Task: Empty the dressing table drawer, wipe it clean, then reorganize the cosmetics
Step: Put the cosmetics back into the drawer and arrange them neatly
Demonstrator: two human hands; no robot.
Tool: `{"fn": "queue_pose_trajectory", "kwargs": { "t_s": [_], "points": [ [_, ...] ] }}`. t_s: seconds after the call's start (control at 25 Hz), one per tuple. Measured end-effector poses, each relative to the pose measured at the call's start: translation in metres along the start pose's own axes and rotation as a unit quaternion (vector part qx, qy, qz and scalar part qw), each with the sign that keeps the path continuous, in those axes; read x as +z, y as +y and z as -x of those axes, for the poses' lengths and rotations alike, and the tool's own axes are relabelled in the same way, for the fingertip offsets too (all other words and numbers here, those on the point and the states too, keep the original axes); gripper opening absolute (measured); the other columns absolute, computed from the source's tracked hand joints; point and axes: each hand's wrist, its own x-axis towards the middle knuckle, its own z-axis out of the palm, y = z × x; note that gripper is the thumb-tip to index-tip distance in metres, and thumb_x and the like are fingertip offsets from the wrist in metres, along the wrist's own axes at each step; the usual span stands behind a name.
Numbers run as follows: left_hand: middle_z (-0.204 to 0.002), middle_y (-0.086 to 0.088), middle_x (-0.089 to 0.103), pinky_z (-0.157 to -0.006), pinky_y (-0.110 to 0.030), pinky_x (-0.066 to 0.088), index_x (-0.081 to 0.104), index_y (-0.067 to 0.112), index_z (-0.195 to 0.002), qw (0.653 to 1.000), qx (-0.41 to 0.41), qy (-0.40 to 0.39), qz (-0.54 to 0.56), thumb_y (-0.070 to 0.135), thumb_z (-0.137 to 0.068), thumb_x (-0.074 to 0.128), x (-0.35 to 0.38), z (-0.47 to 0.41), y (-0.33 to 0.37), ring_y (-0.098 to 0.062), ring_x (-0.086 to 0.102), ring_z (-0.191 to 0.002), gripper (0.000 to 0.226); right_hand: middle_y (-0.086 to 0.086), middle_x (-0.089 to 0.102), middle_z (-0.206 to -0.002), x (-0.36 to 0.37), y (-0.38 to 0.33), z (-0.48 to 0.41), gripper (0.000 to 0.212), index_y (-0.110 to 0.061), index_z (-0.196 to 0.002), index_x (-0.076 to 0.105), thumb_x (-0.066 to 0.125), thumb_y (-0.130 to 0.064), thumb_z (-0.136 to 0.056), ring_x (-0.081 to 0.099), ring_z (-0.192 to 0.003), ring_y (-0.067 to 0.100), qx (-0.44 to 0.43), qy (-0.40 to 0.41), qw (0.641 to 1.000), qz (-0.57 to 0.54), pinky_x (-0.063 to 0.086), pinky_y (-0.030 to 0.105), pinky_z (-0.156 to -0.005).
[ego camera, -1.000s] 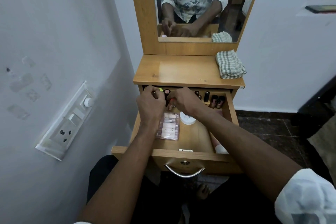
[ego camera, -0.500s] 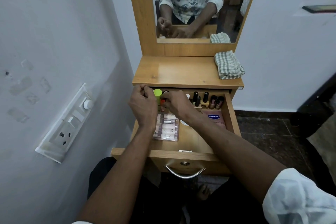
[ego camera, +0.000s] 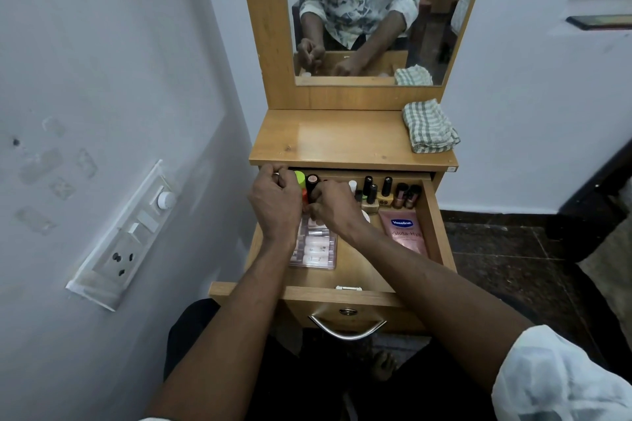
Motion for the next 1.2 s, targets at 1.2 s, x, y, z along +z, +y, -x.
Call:
{"fn": "queue_pose_trajectory", "kwargs": {
  "t_s": [1.2],
  "points": [
    [-0.059,-0.002,0.059,-0.049,-0.029,0.045,0.059,0.012,-0.064,0.996,-0.077,0.037,0.003,0.016,-0.084,0.051,-0.004,-0.008,-0.004,-0.018,0.06,-0.058,0.021,0.018,0.066,-0.079,0.013,-0.014,-0.002,0.025,-0.011,-0.065,0.053,0.069,-0.019,-0.083,0.061,-0.074,0.036,0.067,-0.038,0.997,0.03,0.039,0.033,-0.058]
  ]
}}
